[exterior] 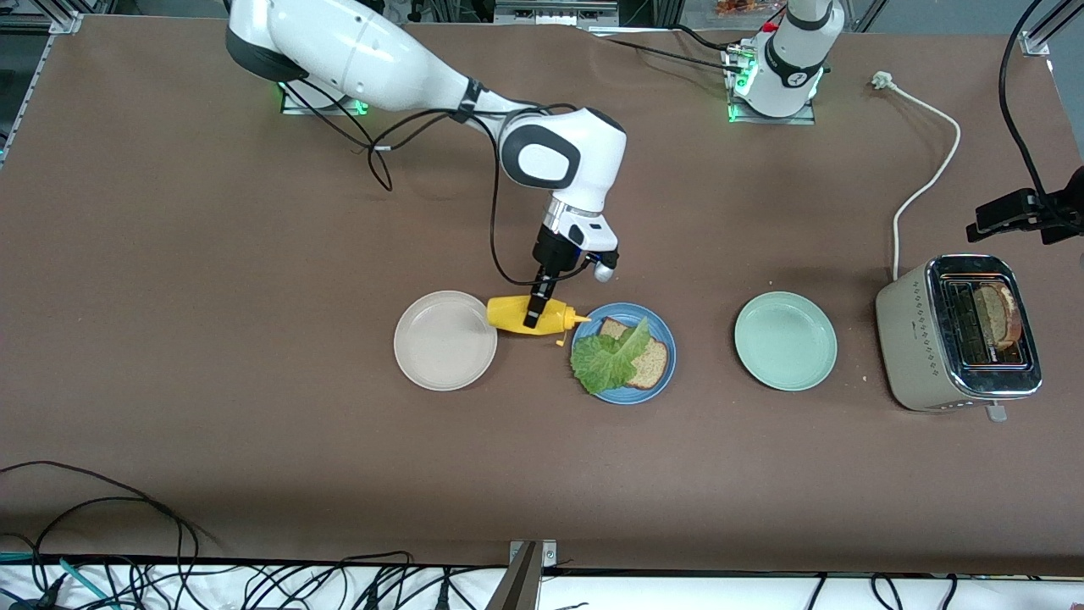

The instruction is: Make sandwich in blue plate with both arms

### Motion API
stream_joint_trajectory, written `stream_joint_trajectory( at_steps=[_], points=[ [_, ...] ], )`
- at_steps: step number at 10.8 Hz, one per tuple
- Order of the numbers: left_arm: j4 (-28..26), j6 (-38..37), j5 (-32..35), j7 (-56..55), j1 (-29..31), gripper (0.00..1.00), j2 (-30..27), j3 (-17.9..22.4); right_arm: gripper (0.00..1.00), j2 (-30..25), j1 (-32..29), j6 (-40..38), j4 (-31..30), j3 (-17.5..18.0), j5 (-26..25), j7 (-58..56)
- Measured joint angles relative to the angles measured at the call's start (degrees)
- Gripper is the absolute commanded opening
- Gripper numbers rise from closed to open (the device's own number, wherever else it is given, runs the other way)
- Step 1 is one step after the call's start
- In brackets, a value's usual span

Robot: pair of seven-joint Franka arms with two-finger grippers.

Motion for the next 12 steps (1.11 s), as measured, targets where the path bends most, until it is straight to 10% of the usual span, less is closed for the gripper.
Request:
stream_joint_trajectory(
  at_steps=[4, 12],
  points=[
    [0.4, 0.1, 0.0, 0.0, 0.0, 1.00, 0.0, -0.3, 0.00, -10.1, -3.0, -0.1, 2.5, -3.3, 20.1, -11.7],
    [0.5, 0.0, 6.1, 2.5, 0.3, 1.00, 0.2, 0.1, 0.00, -29.1, -3.0, 4.1, 3.6, -31.7, 72.0, -40.7]
  ],
)
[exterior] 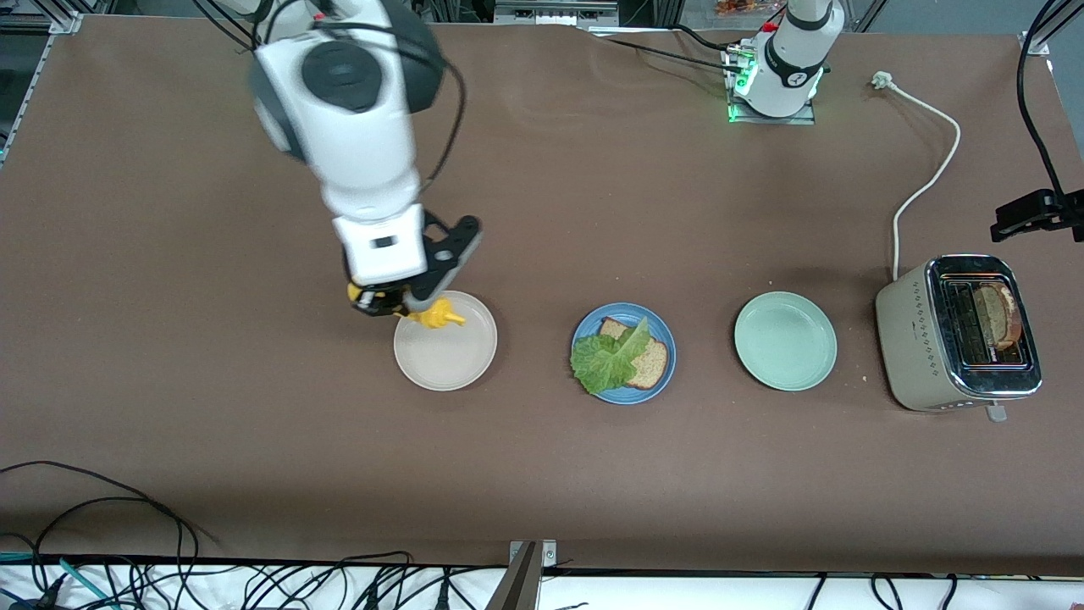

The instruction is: Make sandwich in blue plate with both arms

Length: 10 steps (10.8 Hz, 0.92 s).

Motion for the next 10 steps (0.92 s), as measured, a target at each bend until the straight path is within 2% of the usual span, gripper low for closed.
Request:
stream_joint_trajectory(
  at_steps=[2, 4, 5, 8, 10],
  points=[
    [-0.2, 0.0, 0.1, 1.6, 1.9, 1.00, 0.7, 0.1, 0.00, -2.0, -0.2, 0.1, -0.7, -7.2, 10.5, -8.6],
    [-0.4, 1.8, 0.1, 2.6, 5.1, 1.00, 3.3, 0.2, 0.00, -4.8, -0.2, 0.1, -3.6, -12.2, 18.0, -14.9],
    [-0.5, 2.6, 0.1, 4.2, 6.3, 1.00, 5.2, 0.2, 0.00, -5.9, -0.1, 0.1, -5.2, -15.3, 23.5, -20.1],
    [-0.5, 7.1, 0.3, 6.2, 8.4, 1.00, 10.4, 0.2, 0.00, -6.6, -0.3, 0.0, -10.2, -26.2, 41.6, -42.2],
    [-0.6, 7.6, 0.4, 6.3, 9.5, 1.00, 13.4, 0.2, 0.00, -6.4, -0.3, 0.0, -15.6, -31.6, 53.1, -55.5]
  ],
)
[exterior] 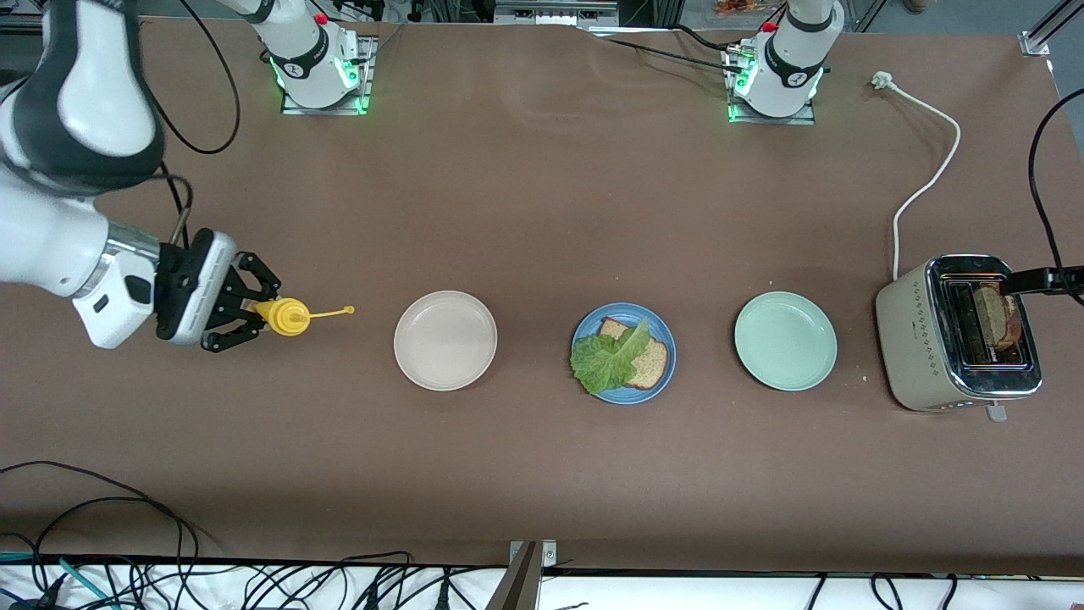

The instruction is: Make sandwich in blue plate with both arms

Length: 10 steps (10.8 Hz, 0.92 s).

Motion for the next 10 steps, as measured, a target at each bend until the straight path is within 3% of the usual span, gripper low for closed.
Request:
stream_joint_trajectory(
  at_steps=[2, 5, 7, 9, 10],
  points=[
    [0.0, 0.4, 0.5, 0.0, 0.8, 1.00, 2.7, 0.0, 0.00, 0.5, -0.5, 0.0, -5.0, -3.3, 7.5, -11.5],
    [0.0, 0.6, 1.9, 0.0, 1.0, 1.00, 5.3, 0.0, 0.00, 2.3, -2.0, -2.0, -9.1, -6.1, 14.9, -24.6],
    [0.0, 0.6, 1.9, 0.0, 1.2, 0.90, 6.4, 0.0, 0.00, 6.0, -2.4, -7.2, -10.4, -10.0, 22.0, -35.0],
    [0.0, 0.6, 1.9, 0.0, 1.7, 0.68, 7.0, 0.0, 0.00, 11.0, -3.0, -12.1, -10.6, -13.1, 27.8, -43.3],
    [0.0, 0.6, 1.9, 0.0, 2.1, 0.62, 7.2, 0.0, 0.00, 13.6, -3.4, -14.3, -10.6, -14.1, 30.6, -47.5]
  ],
)
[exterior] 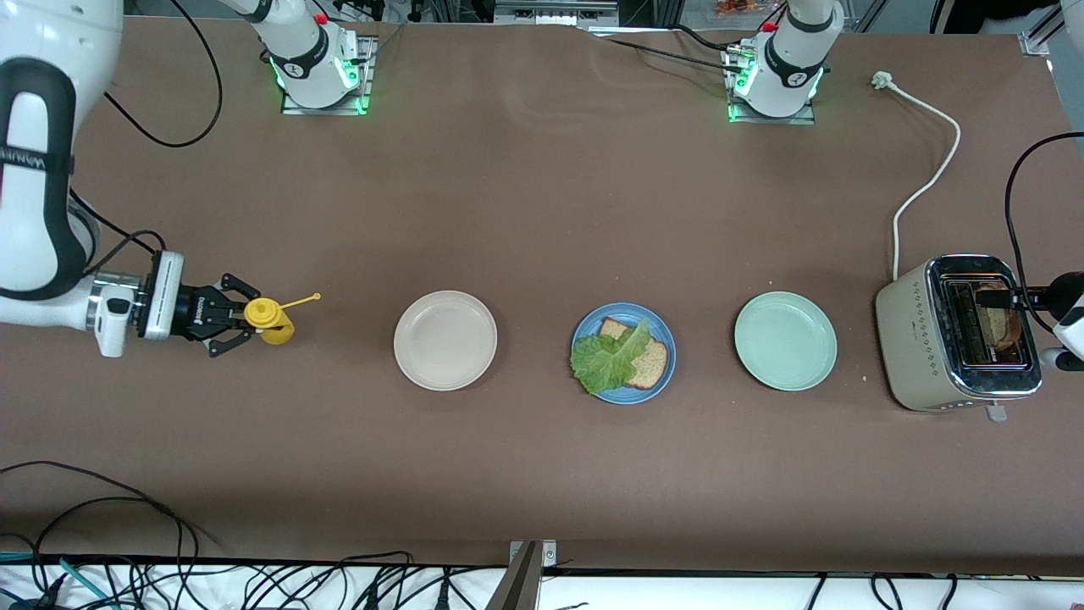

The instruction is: Make sandwich in blue plate with both arms

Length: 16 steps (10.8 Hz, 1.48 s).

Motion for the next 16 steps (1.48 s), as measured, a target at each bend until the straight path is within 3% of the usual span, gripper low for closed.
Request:
stream_joint_trajectory(
  at_steps=[2, 3, 5, 6, 14, 16],
  points=[
    [0.0, 0.0, 0.0, 0.1, 0.4, 0.58, 0.3, 0.0, 0.00, 5.6, -0.4, -5.0, 0.0, -2.0, 6.3, -8.1],
    [0.0, 0.0, 0.0, 0.1, 0.4, 0.49, 0.5, 0.0, 0.00, 8.3, -0.5, -7.3, 0.0, -2.8, 8.8, -11.1],
    [0.0, 0.0, 0.0, 0.1, 0.7, 0.13, 0.8, 0.0, 0.00, 12.0, -0.8, -11.1, 0.0, -3.9, 12.1, -15.5],
    [0.0, 0.0, 0.0, 0.1, 0.8, 0.00, 0.8, 0.0, 0.00, 13.1, -0.9, -12.1, 0.1, -4.5, 12.8, -17.0],
    [1.0, 0.0, 0.3, 1.1, 0.8, 0.00, 0.4, -0.5, 0.00, 19.3, -1.5, -15.3, 0.3, -4.9, 17.8, -24.1],
    [2.5, -0.2, -0.1, 2.4, 0.7, 0.00, -0.5, -0.9, 0.17, 19.4, -1.7, -15.6, 0.3, -5.0, 18.0, -24.1]
  ],
)
